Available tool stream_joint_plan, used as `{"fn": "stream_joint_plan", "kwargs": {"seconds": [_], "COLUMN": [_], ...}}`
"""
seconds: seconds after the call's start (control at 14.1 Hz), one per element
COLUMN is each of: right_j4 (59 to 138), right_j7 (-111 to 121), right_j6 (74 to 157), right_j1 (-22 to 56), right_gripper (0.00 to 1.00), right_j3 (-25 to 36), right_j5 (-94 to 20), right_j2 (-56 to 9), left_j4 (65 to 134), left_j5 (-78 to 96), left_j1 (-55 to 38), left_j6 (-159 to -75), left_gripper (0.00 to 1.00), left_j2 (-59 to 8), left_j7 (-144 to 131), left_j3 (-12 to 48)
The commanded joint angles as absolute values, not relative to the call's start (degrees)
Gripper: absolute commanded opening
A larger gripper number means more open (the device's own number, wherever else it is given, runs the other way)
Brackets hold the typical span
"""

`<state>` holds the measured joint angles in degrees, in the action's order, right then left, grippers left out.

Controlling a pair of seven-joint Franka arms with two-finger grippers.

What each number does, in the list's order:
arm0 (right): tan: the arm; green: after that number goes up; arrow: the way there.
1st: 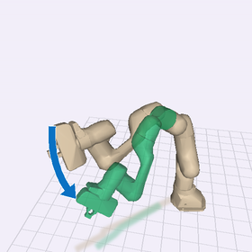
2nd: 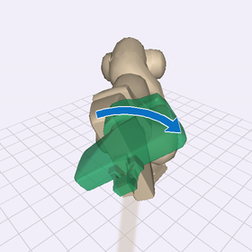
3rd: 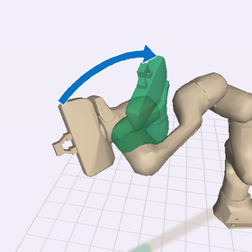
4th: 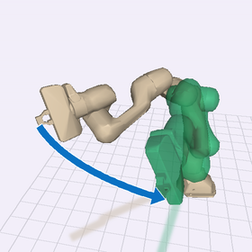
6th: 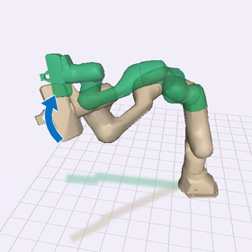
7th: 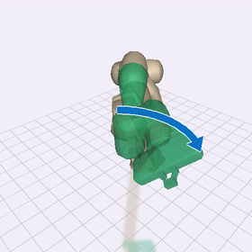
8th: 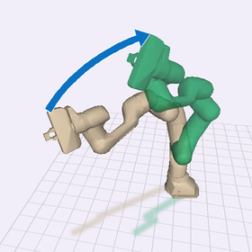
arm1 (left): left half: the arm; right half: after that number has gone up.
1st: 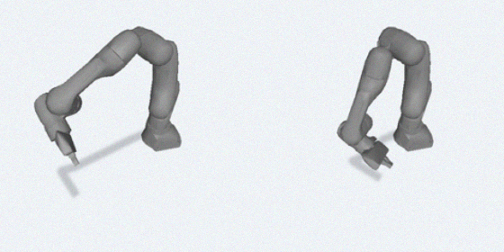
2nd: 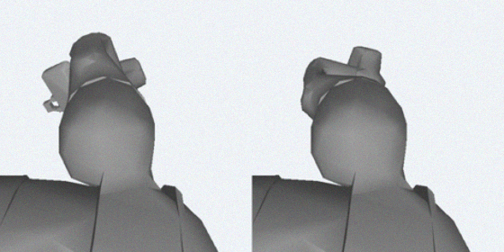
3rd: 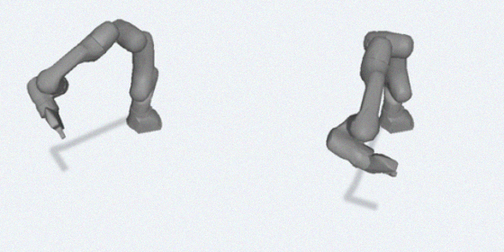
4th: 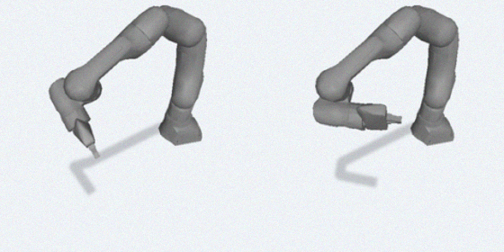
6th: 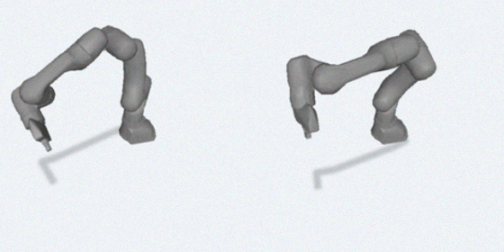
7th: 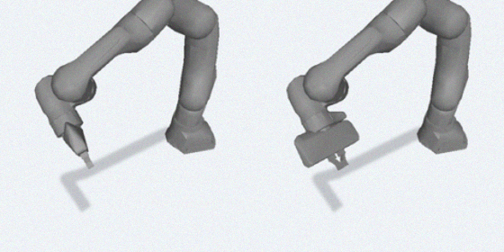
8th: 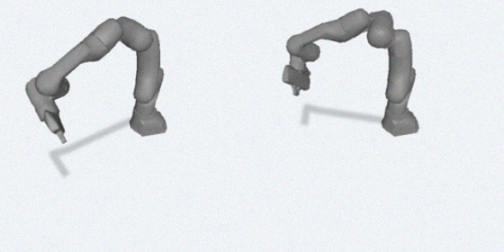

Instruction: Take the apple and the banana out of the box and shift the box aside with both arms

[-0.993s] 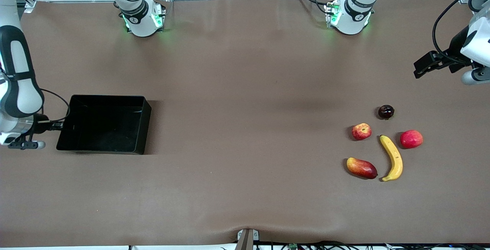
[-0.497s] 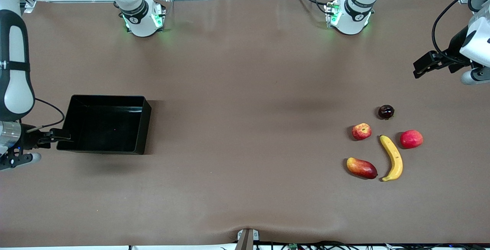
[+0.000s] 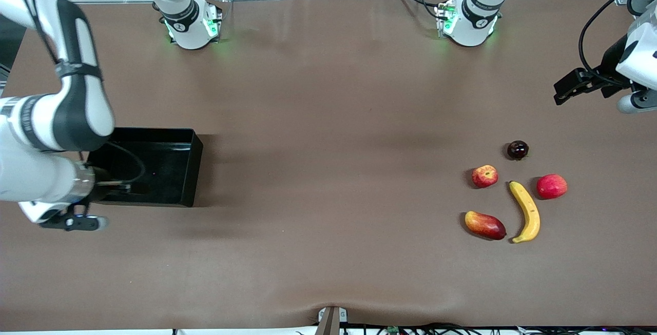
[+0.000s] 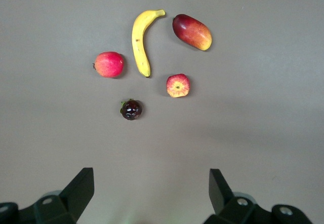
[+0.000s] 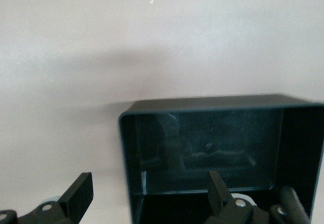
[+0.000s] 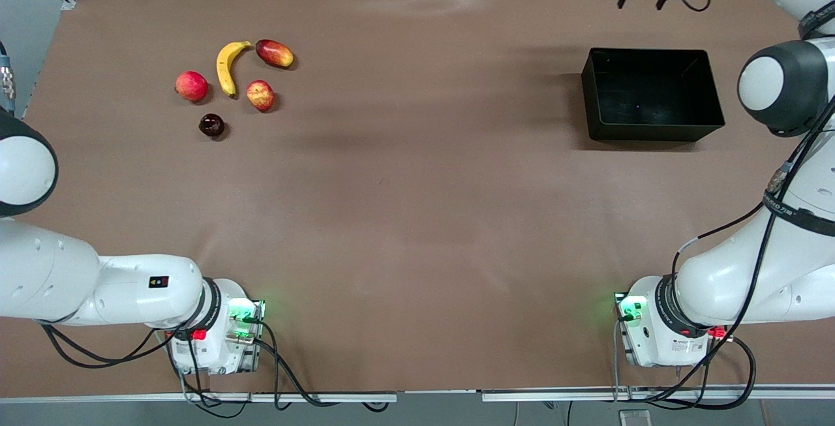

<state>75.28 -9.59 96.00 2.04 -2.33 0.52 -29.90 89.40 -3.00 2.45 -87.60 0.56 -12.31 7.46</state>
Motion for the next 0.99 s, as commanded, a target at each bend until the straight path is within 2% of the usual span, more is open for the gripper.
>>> {"fn": "stream_joint_plan", "kwargs": {"seconds": [0.0,0.21,0.64,0.78,0.92], "right_j4": [75.6,75.6,77.7,81.5,81.9], "right_j7": [-11.0,-6.4,3.1,7.1,7.6], "right_j6": [88.8,82.9,77.9,78.6,77.3], "right_j1": [2.4,0.5,0.4,-1.7,-5.1], "right_gripper": [1.00,1.00,1.00,1.00,1.00], "right_j3": [-2.2,-1.9,-2.0,-1.7,-1.6], "right_j5": [2.3,1.6,1.1,0.0,-4.8], "right_j2": [-24.1,-15.9,-2.8,-0.6,0.3], "left_j4": [89.7,89.6,89.0,88.9,88.4], "left_j5": [-3.0,-2.7,-2.1,-2.1,-2.6], "left_j1": [2.1,2.2,2.5,2.5,2.5], "left_j6": [-88.1,-88.2,-88.8,-88.7,-88.7], "left_gripper": [1.00,1.00,1.00,1.00,1.00], "left_j2": [1.2,1.0,0.9,0.9,0.9], "left_j7": [-12.9,-12.9,-12.7,-12.7,-12.5], "left_j3": [7.4,7.4,7.3,7.2,7.1]}}
